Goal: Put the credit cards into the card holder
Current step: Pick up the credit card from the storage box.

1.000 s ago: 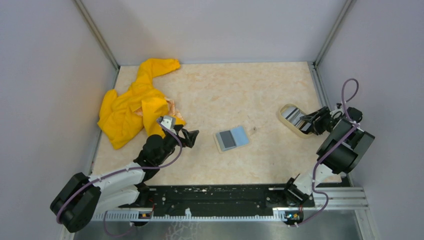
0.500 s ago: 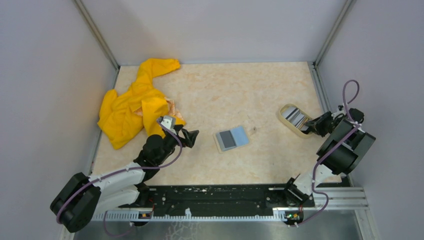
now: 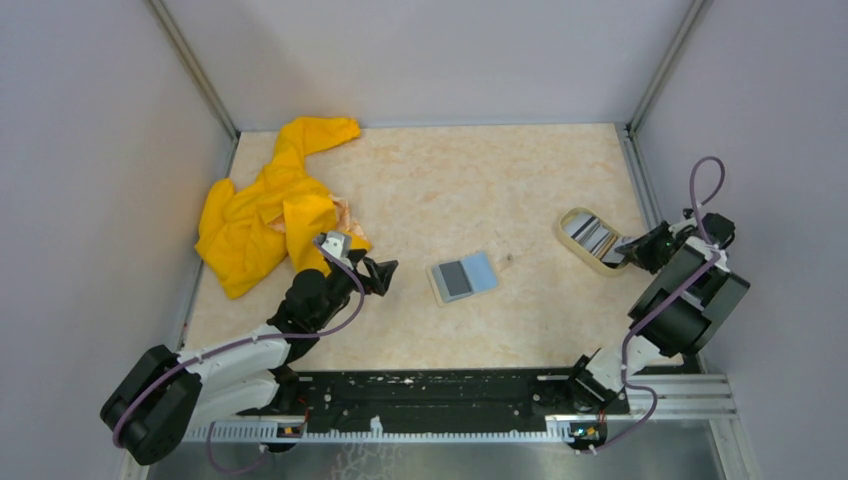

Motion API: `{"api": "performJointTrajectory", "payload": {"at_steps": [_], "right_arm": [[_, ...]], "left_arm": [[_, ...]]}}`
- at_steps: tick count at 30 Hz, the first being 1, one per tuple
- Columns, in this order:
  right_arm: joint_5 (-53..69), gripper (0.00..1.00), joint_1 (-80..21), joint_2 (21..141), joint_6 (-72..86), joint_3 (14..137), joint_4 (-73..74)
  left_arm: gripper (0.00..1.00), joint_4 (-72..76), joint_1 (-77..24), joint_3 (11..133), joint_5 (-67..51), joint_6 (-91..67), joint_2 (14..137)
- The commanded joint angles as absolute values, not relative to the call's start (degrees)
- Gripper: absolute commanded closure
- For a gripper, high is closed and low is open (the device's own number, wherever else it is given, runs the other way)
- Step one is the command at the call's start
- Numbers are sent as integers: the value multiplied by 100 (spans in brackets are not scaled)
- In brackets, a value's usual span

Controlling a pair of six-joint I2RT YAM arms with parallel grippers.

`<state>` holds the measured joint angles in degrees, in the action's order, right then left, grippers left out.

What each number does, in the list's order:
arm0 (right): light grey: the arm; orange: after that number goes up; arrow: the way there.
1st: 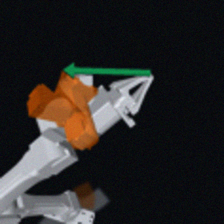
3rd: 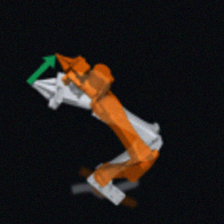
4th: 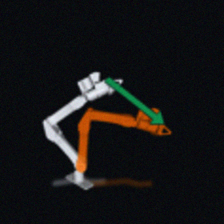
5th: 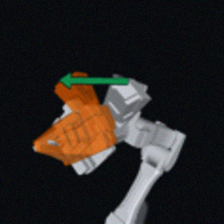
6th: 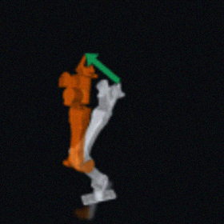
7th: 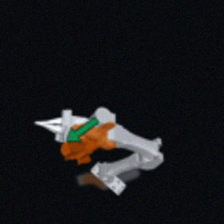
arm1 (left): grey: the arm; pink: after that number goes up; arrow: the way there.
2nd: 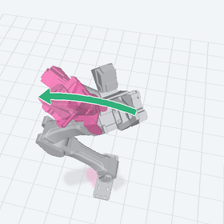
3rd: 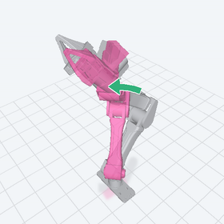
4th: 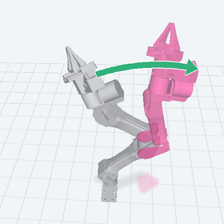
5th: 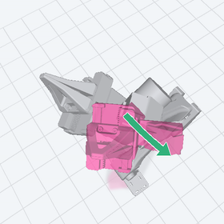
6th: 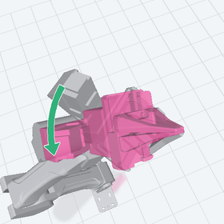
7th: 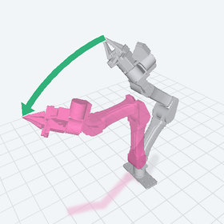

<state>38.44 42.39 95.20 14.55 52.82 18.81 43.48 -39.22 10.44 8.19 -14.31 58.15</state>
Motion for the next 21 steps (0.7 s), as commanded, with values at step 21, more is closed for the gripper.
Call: {"api": "performJointTrajectory", "payload": {"at_steps": [21], "right_arm": [[6066,100,4387,8238,316,5723,2089]], "left_arm": [[6,4393,-3911,1260,838,-1385,5894]]}}
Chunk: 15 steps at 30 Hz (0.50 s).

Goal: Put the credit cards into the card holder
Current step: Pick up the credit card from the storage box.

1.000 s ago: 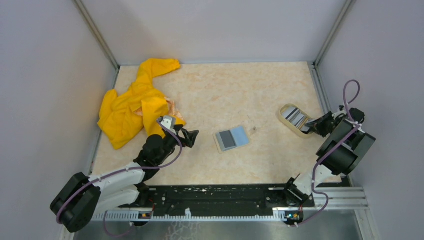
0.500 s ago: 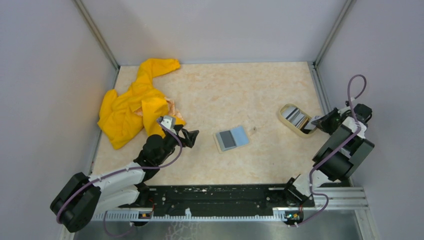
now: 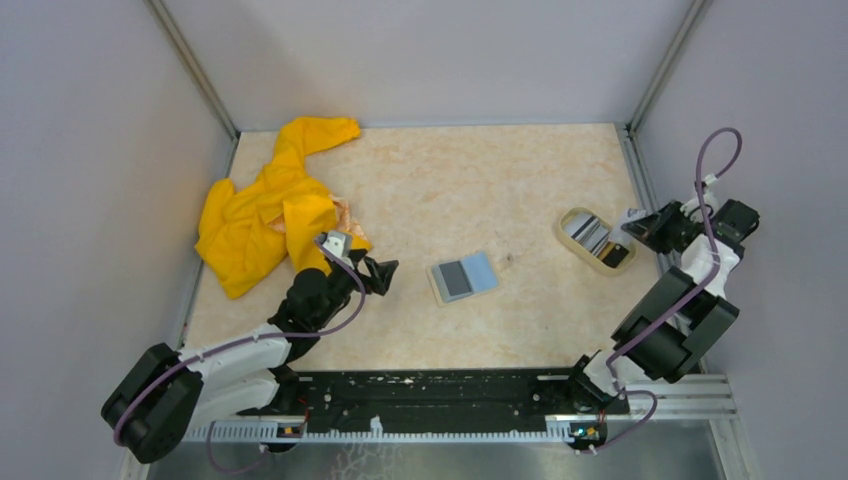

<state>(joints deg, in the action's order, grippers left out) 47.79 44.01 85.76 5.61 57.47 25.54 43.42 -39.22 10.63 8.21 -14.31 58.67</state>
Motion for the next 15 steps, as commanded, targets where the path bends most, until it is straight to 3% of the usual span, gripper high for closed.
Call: {"api": "performJointTrajectory", "payload": {"at_steps": [1,7,15], "right_arm": [[6285,100,4289,8231,264,5689,2027],[7505,100,3055,8174,-748,5581,1929],[8290,100,1232,7885,-1142,5253,1426]], "left_arm": [[6,4361,-3911,1272,833,-1388,5893],[5,4668,-3911,1235,-165,-1290,5860],[5,6896,-3911,1009,-2271,-2672,6614]]}}
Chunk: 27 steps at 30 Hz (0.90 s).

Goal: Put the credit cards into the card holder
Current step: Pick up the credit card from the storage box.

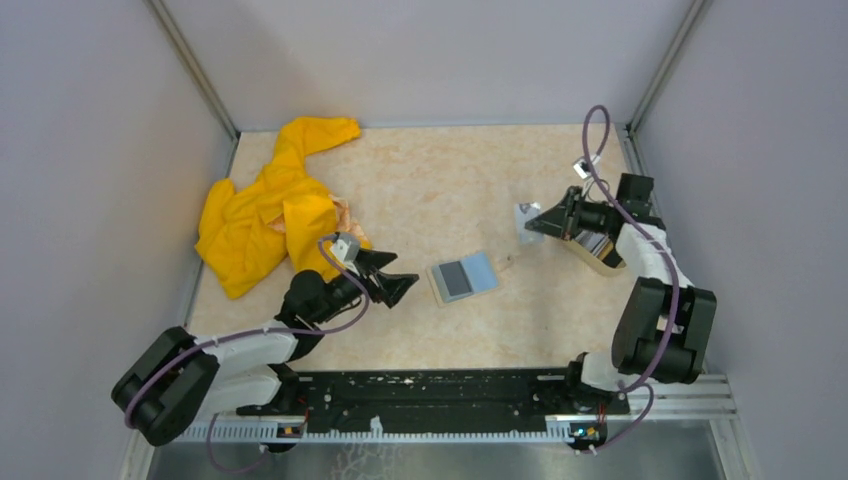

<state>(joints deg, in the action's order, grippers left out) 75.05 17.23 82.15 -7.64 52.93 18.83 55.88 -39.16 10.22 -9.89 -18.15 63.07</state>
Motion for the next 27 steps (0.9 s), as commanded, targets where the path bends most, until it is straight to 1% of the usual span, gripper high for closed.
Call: {"api": "performJointTrajectory", "payload": {"at_steps": [1,4,7,9,11,15,16,25,27], "right_arm": [[8354,100,1059,7879,-1122,5254,1421],[8457,100,573,7853,-1032,5304,1417],[8457,100,203,7754,-799,5314,1270],[8428,100,46,7655,-195,5237,843],[8370,100,-156,7523,425,5075,294],[8244,100,-397,7174,1871,4593,-1548],[8202,100,-450,7115,2087,4514,-1810],[8078,100,-801,6996,2263,4466,-1907],[8044,100,-889,7002,2241,4454,-1898]], "left_arm": [[7,7058,-3911,1094,-2466,-2864,6736],[10,7824,-4011,1235,-2676,-3557,7248],[12,8961,-4407,1217,-2402,-3591,7818],[14,9368,-4705,1322,-2133,-3439,8172],[16,9497,-4954,1468,-1892,-3232,8421],[19,9784,-5263,1763,-1493,-2930,8897],[20,9896,-5305,1836,-1419,-2879,9023],[33,10248,-5535,2704,-1056,-2873,9950],[34,10254,-5537,2829,-1060,-2899,10024]]}}
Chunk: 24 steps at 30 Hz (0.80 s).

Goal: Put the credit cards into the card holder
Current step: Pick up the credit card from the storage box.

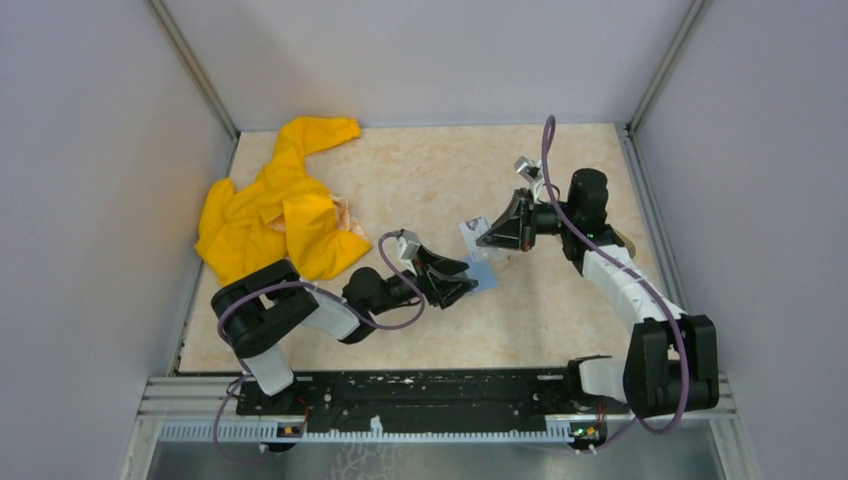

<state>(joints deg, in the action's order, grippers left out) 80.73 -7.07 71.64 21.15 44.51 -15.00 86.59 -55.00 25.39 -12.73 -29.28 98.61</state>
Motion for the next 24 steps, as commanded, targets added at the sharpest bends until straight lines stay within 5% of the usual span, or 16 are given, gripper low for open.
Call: {"api": "performJointTrajectory", "payload": {"at_steps": [1,15,18,21,24], "right_arm": [[8028,100,-926,7011,2210,4453,-1876],[7842,100,-1181,7103,1349,4637,-957],[7796,100,-1231,7100,1107,4695,-703],[7695,100,-1274,7091,755,4787,-322],[7540,100,-1291,7085,172,4948,348]], "left_arm": [[35,10245,-5537,2891,-1098,-2901,10028],[51,10068,-5537,3180,-1088,-3086,9803],[68,10035,-5537,3184,-1115,-3110,9738],[98,9867,-5537,3189,-1165,-3124,9637],[100,9543,-5537,3146,-1310,-3064,9498]]}}
